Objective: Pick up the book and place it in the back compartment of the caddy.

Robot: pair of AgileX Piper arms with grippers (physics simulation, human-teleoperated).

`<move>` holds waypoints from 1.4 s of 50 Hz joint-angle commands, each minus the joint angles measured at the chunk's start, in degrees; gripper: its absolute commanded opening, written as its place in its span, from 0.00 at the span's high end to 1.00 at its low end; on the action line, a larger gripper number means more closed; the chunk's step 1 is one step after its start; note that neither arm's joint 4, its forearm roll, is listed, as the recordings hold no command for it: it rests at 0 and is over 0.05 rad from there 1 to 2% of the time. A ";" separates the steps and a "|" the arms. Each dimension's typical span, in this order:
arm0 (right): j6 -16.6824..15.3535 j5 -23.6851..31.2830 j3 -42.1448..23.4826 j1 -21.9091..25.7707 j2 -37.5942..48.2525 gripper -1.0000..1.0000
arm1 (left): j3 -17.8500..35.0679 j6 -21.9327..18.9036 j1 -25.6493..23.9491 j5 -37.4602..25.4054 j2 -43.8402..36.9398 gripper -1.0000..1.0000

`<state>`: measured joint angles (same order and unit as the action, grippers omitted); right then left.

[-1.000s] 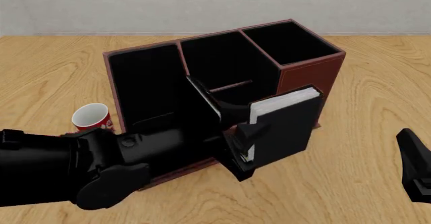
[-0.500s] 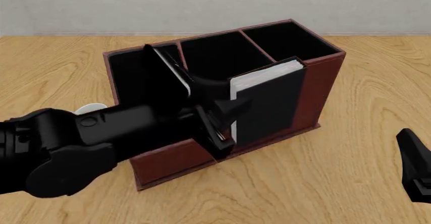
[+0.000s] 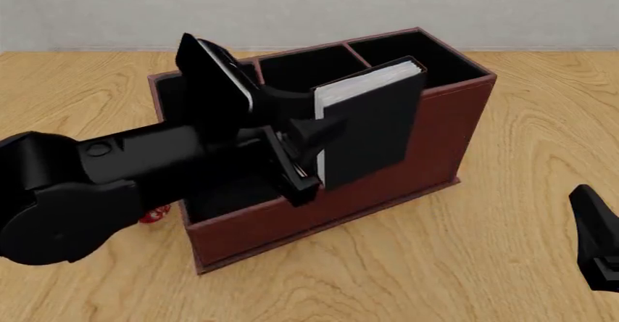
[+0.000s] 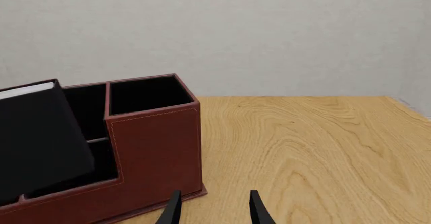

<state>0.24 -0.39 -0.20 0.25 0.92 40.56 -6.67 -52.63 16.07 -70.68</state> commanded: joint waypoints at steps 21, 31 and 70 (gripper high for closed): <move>-0.01 0.00 0.00 0.00 0.00 0.00 | 0.36 -3.26 4.81 2.80 -5.10 1.00; 0.00 0.00 0.00 -0.01 0.01 0.00 | 1.10 -2.54 6.97 3.63 -6.58 1.00; 0.00 0.00 0.00 0.00 0.01 0.00 | 0.43 -1.17 9.02 9.07 -14.33 1.00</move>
<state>0.24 -0.39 -0.20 0.25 0.92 41.37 -7.14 -44.31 23.68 -83.68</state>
